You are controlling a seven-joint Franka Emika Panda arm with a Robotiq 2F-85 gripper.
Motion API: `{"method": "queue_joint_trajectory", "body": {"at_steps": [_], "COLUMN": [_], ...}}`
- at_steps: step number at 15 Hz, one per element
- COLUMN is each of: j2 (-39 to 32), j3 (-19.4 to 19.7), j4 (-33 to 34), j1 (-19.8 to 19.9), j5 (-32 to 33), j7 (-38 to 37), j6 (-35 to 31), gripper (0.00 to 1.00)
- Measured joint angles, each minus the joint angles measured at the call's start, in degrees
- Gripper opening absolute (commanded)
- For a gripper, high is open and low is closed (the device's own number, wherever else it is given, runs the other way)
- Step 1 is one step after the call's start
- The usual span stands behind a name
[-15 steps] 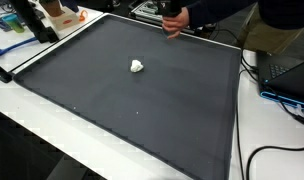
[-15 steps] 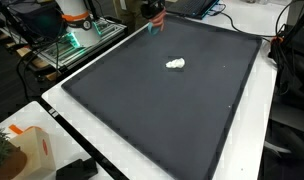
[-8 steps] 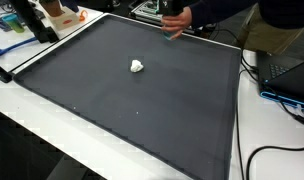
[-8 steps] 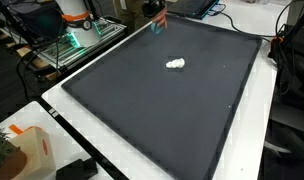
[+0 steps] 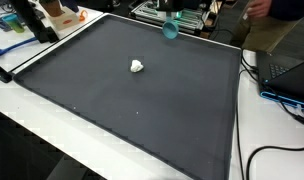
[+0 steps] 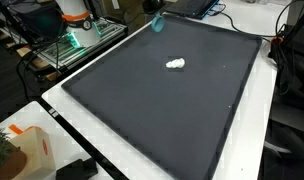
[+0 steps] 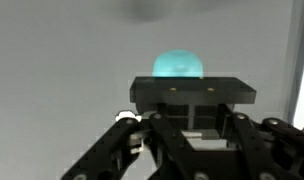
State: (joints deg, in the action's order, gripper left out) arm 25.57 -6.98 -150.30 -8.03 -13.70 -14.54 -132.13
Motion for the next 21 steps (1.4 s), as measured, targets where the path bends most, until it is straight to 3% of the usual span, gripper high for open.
{"method": "queue_joint_trajectory", "body": {"at_steps": [10, 11, 17, 21], "j2": [1.4, 1.4, 1.6, 1.2], "j3": [0.0, 0.0, -0.4, 0.1], "j4": [-0.4, -0.4, 0.1, 1.8], "j1": [0.0, 0.0, 0.7, 1.6], "j5": [0.0, 0.0, 2.9, 6.3], "j7": [0.0, 0.0, 0.6, 4.9], "j6": [0.0, 0.0, -0.5, -0.5], "gripper": [0.47, 0.22, 0.22, 0.22]}}
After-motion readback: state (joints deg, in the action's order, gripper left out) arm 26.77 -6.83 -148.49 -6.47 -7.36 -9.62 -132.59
